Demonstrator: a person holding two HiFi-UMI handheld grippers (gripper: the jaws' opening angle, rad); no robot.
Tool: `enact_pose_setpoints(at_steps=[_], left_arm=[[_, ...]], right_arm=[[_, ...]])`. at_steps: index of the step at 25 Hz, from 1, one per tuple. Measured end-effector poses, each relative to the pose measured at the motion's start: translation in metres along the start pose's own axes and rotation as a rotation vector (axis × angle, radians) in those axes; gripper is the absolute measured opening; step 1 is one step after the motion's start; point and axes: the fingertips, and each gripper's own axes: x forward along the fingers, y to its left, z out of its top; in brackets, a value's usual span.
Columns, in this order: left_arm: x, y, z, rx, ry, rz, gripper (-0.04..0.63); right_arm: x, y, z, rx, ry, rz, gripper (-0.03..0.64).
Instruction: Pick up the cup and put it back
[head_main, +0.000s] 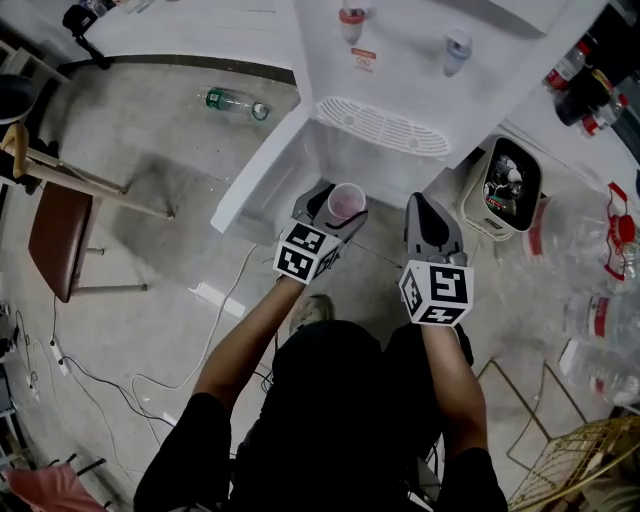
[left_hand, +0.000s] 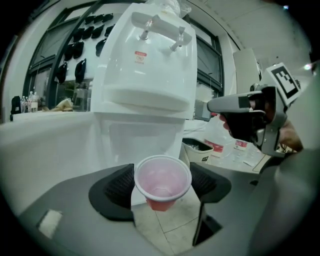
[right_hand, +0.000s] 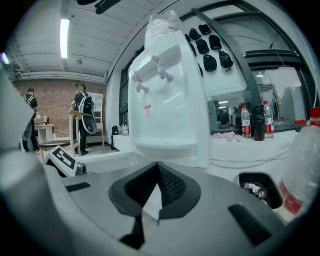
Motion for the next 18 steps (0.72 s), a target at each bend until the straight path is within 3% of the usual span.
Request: enact_pose_setpoints(at_steps=[18], left_arm=[[-0.082, 0.001, 0.075, 0.038, -0.067, 0.013, 0.350]], right_arm=[[-0.011, 0.023, 0.034, 0.025, -0.011, 0.054, -0.006]])
